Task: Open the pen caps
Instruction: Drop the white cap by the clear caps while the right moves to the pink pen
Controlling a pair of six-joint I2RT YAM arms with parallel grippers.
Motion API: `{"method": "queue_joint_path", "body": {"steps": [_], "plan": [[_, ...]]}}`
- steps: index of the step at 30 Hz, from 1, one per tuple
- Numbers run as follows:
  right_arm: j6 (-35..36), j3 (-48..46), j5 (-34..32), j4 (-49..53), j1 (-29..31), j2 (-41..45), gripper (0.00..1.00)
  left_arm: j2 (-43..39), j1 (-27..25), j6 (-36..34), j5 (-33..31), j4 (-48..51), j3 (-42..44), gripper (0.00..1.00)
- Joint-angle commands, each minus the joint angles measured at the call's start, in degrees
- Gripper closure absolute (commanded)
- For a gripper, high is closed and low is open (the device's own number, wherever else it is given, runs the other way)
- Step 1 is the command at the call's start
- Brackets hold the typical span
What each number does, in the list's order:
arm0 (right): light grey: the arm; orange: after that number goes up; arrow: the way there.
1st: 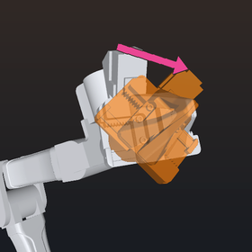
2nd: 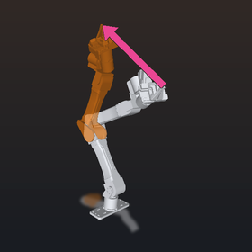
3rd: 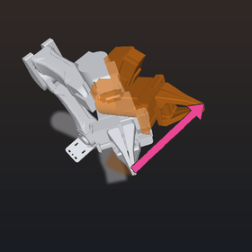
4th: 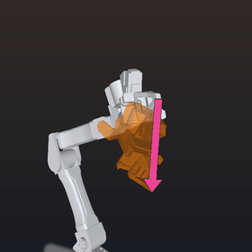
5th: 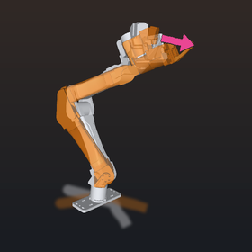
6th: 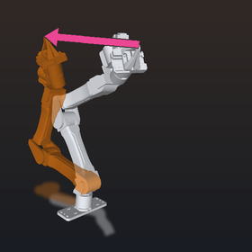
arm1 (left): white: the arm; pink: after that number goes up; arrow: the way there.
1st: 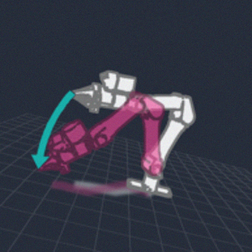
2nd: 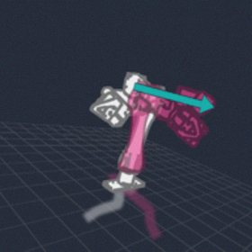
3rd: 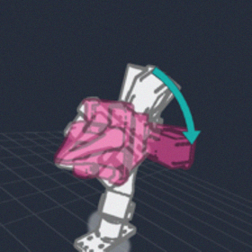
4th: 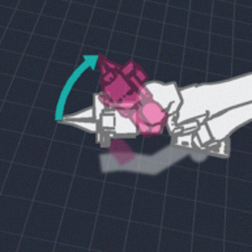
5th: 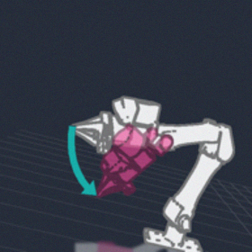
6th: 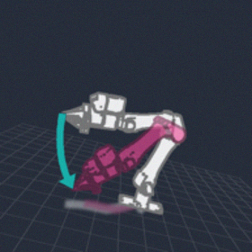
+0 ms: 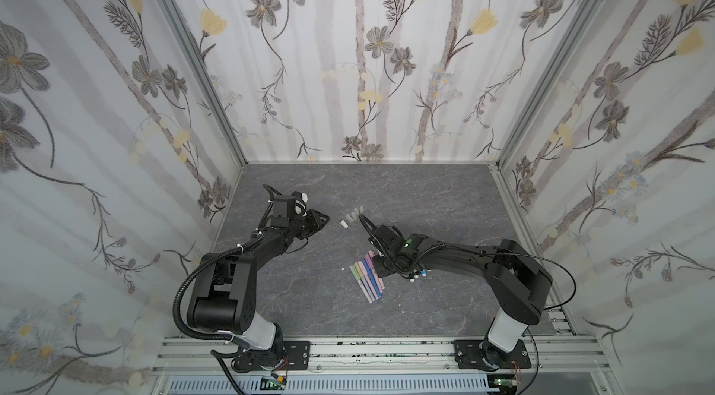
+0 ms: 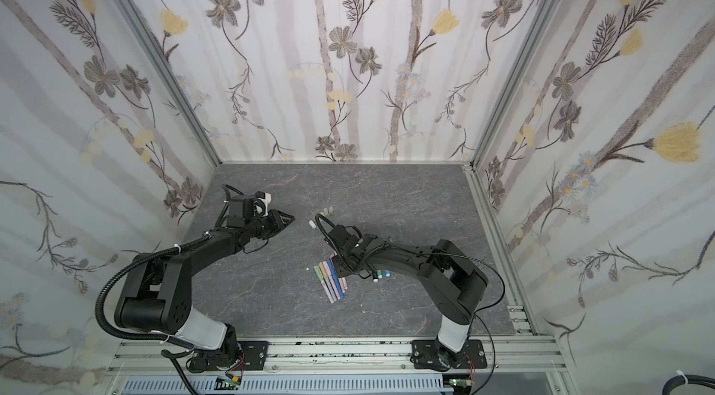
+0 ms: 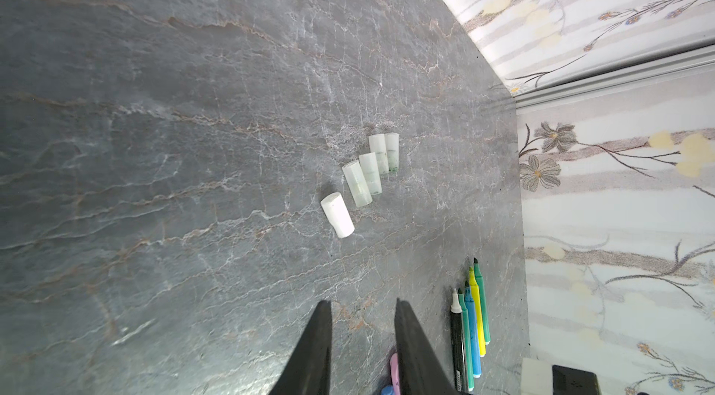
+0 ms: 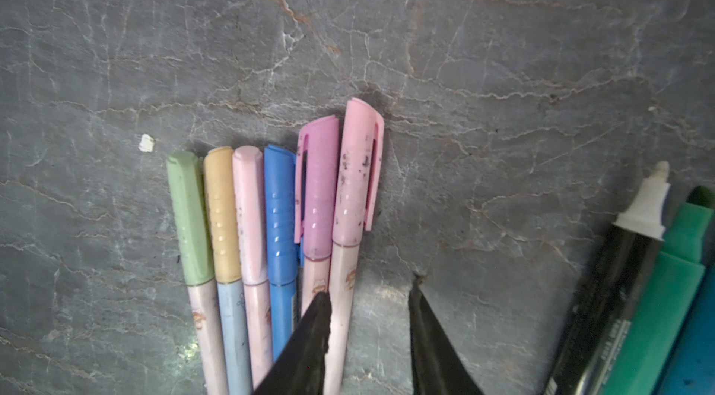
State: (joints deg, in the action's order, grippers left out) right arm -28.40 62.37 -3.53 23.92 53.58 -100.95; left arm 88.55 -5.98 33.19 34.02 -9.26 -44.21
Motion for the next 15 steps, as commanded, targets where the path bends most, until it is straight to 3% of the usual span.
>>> {"method": "queue_joint_path", "body": {"steps": [1,15], "plan": [[-1.1,0.4,-0.4,1.0,0.3,-0.6,0.65,0.3,0.2,-0.7,0.3,-2.1,0.1,0.73],[-1.4,-1.3,-0.3,0.7,0.6,-2.3,0.7,0.4,0.4,-0.7,1.0,-2.3,0.1,0.72]]}}
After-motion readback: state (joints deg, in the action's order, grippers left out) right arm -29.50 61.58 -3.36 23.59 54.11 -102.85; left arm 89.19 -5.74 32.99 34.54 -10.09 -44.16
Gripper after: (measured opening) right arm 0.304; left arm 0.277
